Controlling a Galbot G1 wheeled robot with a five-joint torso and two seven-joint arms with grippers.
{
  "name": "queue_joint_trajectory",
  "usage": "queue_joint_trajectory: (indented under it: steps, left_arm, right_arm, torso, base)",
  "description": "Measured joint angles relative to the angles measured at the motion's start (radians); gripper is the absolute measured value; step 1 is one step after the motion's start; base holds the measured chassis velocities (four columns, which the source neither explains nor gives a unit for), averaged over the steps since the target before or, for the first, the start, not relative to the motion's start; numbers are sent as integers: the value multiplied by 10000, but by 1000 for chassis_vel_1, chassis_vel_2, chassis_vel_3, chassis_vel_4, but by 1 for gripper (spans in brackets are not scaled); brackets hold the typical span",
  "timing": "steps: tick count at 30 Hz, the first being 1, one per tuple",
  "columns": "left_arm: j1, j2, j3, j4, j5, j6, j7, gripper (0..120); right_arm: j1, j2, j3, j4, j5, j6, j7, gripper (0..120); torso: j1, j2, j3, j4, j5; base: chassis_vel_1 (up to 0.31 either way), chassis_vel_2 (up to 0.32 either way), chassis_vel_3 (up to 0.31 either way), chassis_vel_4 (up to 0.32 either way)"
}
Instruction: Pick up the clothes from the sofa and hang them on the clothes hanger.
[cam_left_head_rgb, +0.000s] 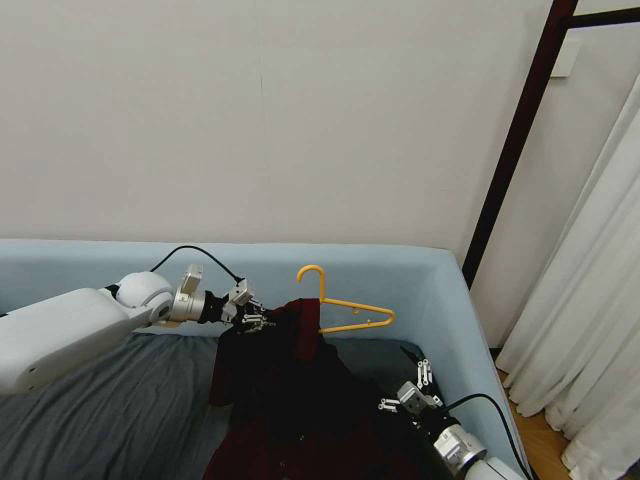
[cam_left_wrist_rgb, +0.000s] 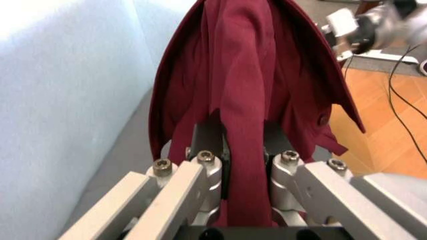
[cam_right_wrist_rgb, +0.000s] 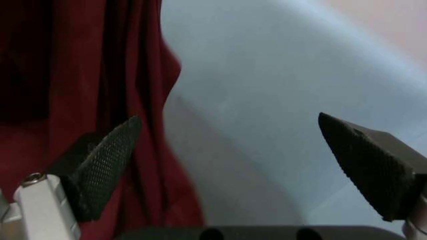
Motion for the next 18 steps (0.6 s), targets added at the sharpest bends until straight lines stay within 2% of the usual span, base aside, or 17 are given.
queue_joint_trajectory:
  steps: [4, 6, 13, 18]
  left_arm:
    - [441, 168, -343, -124, 123, -27, 51, 7]
    - [533, 193, -391, -170, 148, -29, 68, 7]
    - [771, 224, -586, -289, 381, -63, 320, 7]
    - [819, 202, -659, -248, 396, -82, 359, 7]
  right_arm:
    - [812, 274, -426, -1174, 1436, -233, -933, 100]
    - [1101, 506, -515, -1622, 1670, -276, -1144, 100]
    - [2463, 1517, -931, -3677, 2007, -242, -1776, 100]
    - [3272, 1850, -1359, -4869, 1667, -65, -2373, 100]
  torso:
    - [1, 0, 1, 0, -1]
    - [1, 0, 1, 0, -1]
    - [1, -2, 2, 0, 0]
    - [1, -1, 1, 1, 0]
  base:
    - [0, 0, 0, 0]
    - [0, 0, 0, 0]
    - [0, 0, 0, 0]
    - [0, 0, 0, 0]
